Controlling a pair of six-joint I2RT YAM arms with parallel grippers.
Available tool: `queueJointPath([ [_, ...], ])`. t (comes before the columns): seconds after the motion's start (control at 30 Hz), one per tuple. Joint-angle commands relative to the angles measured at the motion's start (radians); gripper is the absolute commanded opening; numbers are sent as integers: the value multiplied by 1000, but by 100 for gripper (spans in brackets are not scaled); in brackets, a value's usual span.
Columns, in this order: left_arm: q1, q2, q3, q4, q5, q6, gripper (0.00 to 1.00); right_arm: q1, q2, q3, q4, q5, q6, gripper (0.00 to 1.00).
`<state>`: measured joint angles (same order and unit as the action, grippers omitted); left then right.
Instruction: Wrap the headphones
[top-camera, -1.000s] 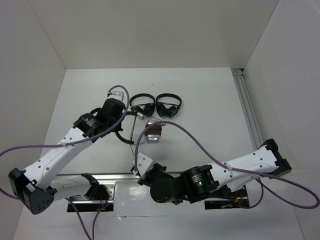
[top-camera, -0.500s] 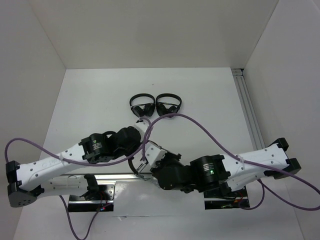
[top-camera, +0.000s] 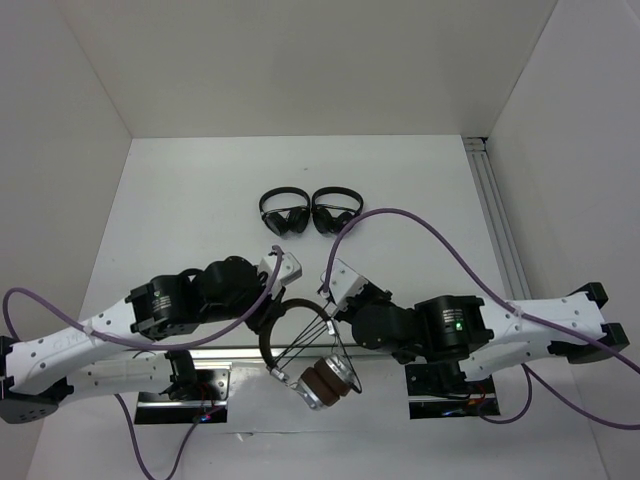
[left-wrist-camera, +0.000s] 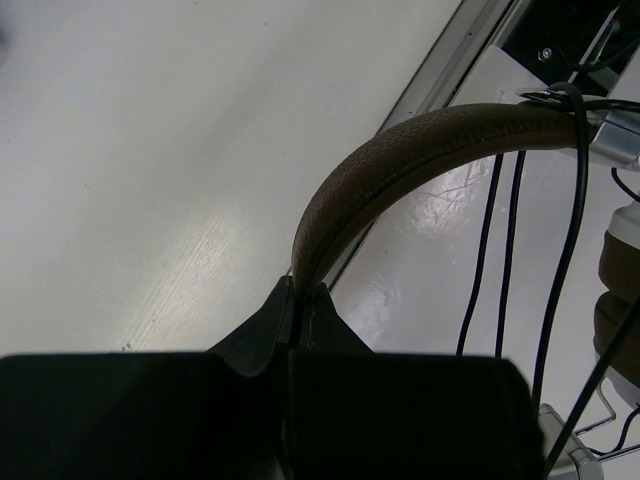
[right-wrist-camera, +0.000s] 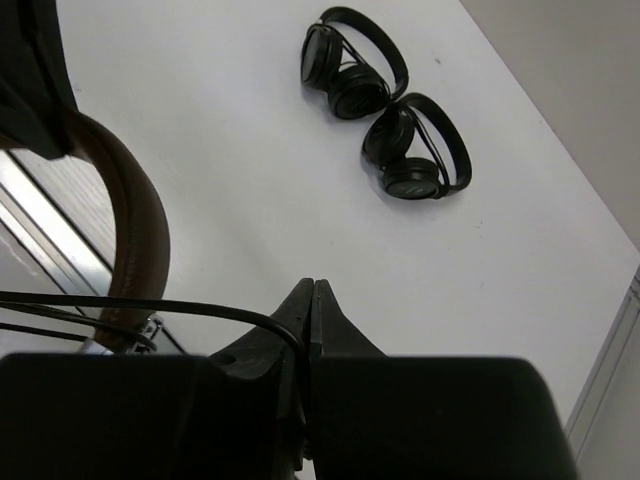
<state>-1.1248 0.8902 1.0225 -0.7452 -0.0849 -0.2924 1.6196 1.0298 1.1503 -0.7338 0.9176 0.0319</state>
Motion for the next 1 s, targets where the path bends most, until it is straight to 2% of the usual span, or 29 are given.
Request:
queueJointPath([
  [0.0, -6, -40, 4, 20, 70, 33, 0, -18, -45, -44, 50, -6, -13, 5],
  [0.1, -6, -68, 13, 20, 70, 24, 0, -76, -56, -90, 106, -71, -23, 7],
  [0.23, -6, -114, 37, 20, -47, -11, 0, -112, -45, -109, 172, -105, -32, 5],
  [0.37, -6, -171, 47, 55, -61, -22, 0, -148, -45, -129, 282, -172, -76, 7],
  [0.5, -6, -159, 77, 55, -147, -49, 0, -291, -34, -129, 362, -324, -96, 10],
  [0.63, -6, -148, 106, 34, -214, -80, 0, -377, 16, -161, 425, -503, -86, 18],
  [0.7, -6, -129, 119, 33, -251, -111, 0, -414, 29, -179, 482, -558, -76, 18],
  [0.8, -6, -117, 142, 10, -308, -146, 0, -414, 39, -227, 569, -628, -55, 19],
  [0.97, -6, -108, 142, 10, -317, -169, 0, -414, 39, -342, 706, -681, -17, 24],
])
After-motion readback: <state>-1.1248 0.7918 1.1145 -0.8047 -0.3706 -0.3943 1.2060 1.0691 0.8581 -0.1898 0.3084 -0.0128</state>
